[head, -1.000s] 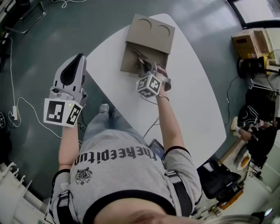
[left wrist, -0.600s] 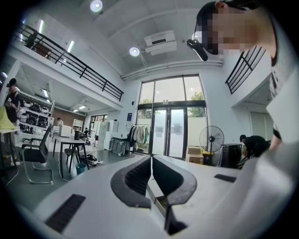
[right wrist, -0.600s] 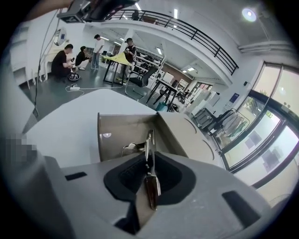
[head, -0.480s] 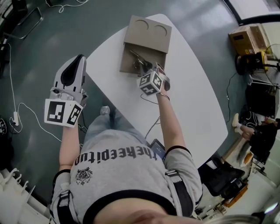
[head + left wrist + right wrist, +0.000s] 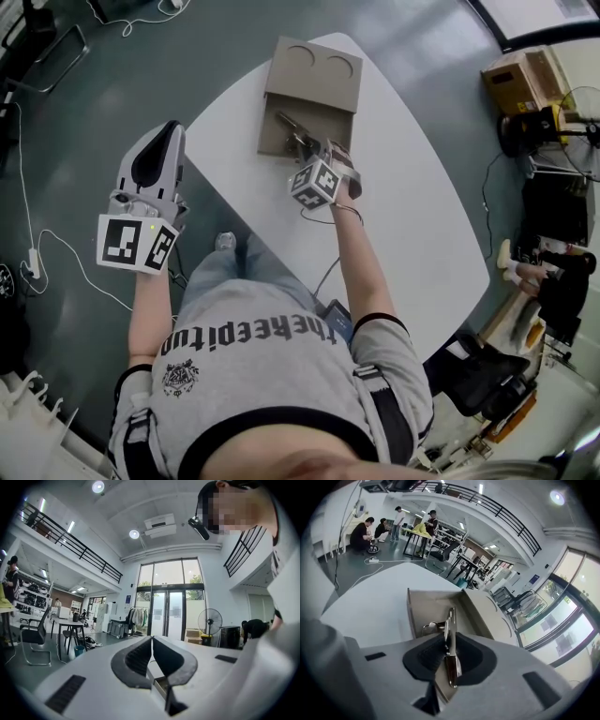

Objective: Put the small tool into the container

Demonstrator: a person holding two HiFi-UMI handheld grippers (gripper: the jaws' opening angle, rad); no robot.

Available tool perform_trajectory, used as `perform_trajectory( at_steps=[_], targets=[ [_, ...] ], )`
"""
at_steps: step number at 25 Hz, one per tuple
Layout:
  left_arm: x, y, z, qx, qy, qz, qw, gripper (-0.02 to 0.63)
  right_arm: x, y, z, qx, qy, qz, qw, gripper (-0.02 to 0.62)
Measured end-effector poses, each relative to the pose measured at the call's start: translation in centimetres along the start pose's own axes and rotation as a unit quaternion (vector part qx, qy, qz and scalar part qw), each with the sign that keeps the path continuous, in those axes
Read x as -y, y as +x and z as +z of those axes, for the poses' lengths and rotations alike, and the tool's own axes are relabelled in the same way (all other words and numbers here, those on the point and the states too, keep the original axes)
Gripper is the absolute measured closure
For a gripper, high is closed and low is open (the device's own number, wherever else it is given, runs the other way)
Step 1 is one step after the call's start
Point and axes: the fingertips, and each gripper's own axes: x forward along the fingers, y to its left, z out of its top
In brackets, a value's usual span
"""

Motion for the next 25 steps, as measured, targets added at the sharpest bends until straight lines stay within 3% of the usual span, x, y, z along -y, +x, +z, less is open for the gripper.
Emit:
perform_trajectory(
  at_steps=[3, 9, 13, 15, 20, 25],
  targets=[
    [-0.5, -0.8, 0.0, 0.002, 0.0, 0.003, 1.0, 0.594, -0.3, -0.2, 0.3, -0.008, 0.011, -0.007, 1.0, 0.525],
    [-1.0, -2.2, 0.2, 0.006, -0.001, 0.004, 1.0, 0.594, -1.1, -1.4, 1.2, 0.007, 0.12, 0.018, 0.993, 0.508],
    [-1.2, -2.8, 0.3, 0.009, -0.001, -0.003, 1.0, 0.594, -1.1, -2.9, 1.9, 0.027, 0.164, -0.001, 0.986, 0.532],
    [-1.2, -3.0, 0.5, 0.012, -0.002, -0.009, 0.9999, 0.594, -0.4, -4.1, 2.3, 0.041, 0.2, -0.017, 0.979, 0.59],
    [-0.7, -3.4, 1.2, 0.02, -0.003, -0.031, 0.9993, 0.594, 1.1, -7.5, 4.0, 0.095, 0.293, -0.036, 0.951, 0.592],
    [0.1, -3.8, 1.6, 0.026, -0.005, -0.056, 0.9981, 0.594, 2.2, -11.8, 6.0, 0.146, 0.33, -0.07, 0.93, 0.592]
  ],
)
